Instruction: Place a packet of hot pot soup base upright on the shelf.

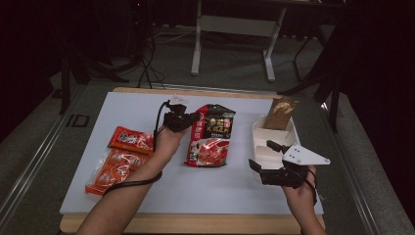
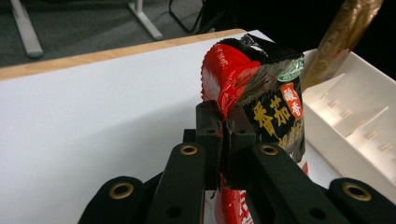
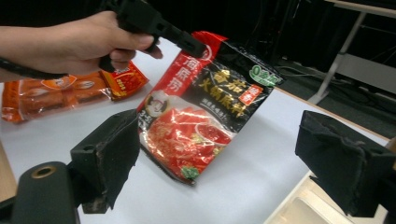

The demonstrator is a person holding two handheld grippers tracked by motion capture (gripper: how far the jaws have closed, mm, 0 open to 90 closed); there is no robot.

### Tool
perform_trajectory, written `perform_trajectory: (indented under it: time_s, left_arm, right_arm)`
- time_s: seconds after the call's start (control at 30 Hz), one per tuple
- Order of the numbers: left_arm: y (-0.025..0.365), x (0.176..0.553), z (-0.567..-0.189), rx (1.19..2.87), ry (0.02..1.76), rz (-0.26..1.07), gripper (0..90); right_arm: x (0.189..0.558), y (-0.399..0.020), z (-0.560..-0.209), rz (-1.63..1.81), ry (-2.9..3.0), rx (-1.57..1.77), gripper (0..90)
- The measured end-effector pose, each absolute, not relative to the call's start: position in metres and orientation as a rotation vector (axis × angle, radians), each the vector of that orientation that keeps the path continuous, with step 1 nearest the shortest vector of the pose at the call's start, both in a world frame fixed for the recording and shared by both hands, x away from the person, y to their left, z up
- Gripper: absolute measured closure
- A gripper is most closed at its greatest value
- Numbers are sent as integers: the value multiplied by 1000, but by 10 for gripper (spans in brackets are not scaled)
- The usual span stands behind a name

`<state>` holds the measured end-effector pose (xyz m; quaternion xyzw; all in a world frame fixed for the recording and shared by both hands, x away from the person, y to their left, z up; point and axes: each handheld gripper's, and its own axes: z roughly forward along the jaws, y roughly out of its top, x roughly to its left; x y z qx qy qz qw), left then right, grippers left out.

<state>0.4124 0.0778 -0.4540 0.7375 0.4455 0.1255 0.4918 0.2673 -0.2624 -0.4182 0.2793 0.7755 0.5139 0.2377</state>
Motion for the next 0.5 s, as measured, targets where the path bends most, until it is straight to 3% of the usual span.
perform_trajectory:
  time_s: [0.5]
  left_arm:
    - [75, 388, -438, 1737, 998, 297, 870]
  right_arm:
    - [270, -270, -413, 1413, 2099, 868, 107]
